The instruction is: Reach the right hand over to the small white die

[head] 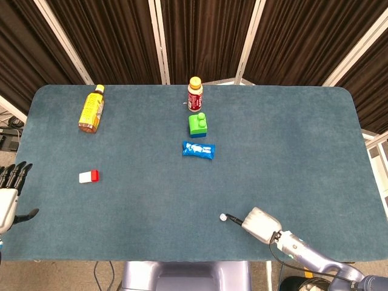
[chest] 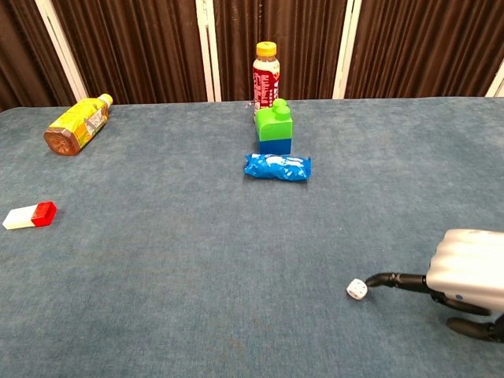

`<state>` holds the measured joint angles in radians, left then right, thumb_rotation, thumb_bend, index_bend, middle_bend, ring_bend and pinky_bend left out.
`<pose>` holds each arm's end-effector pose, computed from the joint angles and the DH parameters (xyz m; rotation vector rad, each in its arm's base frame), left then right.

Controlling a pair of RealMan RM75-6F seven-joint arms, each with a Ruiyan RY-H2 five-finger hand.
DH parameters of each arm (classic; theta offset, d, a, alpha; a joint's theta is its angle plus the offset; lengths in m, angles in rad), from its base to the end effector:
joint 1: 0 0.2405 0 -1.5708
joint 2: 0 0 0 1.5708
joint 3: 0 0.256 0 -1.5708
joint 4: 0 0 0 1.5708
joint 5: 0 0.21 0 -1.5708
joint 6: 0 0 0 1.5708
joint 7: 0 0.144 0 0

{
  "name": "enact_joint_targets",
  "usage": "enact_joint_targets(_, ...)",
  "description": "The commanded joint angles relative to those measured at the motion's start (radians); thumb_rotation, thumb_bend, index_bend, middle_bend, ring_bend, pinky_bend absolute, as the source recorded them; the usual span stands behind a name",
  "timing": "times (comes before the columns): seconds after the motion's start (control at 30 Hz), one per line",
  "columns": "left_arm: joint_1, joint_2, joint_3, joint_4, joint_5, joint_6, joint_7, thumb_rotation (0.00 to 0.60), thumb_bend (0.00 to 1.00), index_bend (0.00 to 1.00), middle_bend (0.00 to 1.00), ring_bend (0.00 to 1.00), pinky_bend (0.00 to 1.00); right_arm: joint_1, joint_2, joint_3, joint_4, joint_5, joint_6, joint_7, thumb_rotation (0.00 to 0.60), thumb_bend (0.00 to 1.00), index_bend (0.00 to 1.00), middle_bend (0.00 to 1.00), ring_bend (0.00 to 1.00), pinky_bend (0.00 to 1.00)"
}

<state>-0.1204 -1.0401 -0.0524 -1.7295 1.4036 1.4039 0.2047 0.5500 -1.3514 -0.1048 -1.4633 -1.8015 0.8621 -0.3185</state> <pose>-0.3033 0.1899 0.1673 -1.4350 -0.8555 -0.7180 -0.2391 -0.2333 -0.0087 2.4557 -0.4296 0.5645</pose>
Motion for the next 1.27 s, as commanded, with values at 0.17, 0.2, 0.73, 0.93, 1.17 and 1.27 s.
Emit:
enact_joint_targets(0.17, -0.001, -0.002, 0.000, 0.000, -0.001, 0.000, 0.003, 0.600, 0.00, 0.00, 0.00, 0.00, 0.00, 0.010, 0.001, 0.033, 0.015, 0.047, 0.013, 0.018, 0.600, 0.50, 0.00, 0.79, 0.77, 1.00)
enact_joint_targets(0.2, -0.002, -0.002, 0.000, 0.000, -0.001, 0.000, 0.004, 0.600, 0.00, 0.00, 0.00, 0.00, 0.00, 0.010, 0.006, 0.037, 0.012, 0.049, 0.021, 0.023, 0.600, 0.49, 0.00, 0.79, 0.77, 1.00)
enact_joint_targets(0.73, 0.001, 0.017, 0.010, -0.018, 0.028, 0.010, -0.028, 0.600, 0.00, 0.00, 0.00, 0.00, 0.00, -0.078, 0.219, 0.063, -0.128, -0.028, 0.380, 0.085, 0.600, 0.47, 0.00, 0.73, 0.66, 0.74)
enact_joint_targets(0.93, 0.012, 0.029, 0.022, -0.036, 0.068, 0.038, -0.039, 0.600, 0.00, 0.00, 0.00, 0.00, 0.00, -0.207, 0.263, 0.086, -0.164, 0.045, 0.597, 0.177, 0.600, 0.20, 0.00, 0.21, 0.07, 0.07)
enact_joint_targets(1.17, 0.039, 0.005, 0.025, -0.020, 0.102, 0.108, 0.017, 0.600, 0.00, 0.00, 0.00, 0.00, 0.00, -0.291, 0.333, 0.062, -0.251, 0.157, 0.616, 0.298, 0.600, 0.00, 0.00, 0.00, 0.00, 0.00)
enact_joint_targets(1.27, 0.045, 0.003, 0.027, -0.024, 0.115, 0.123, 0.012, 0.600, 0.00, 0.00, 0.00, 0.00, 0.00, -0.323, 0.322, 0.063, -0.236, 0.166, 0.649, 0.294, 0.600, 0.00, 0.00, 0.00, 0.00, 0.00)
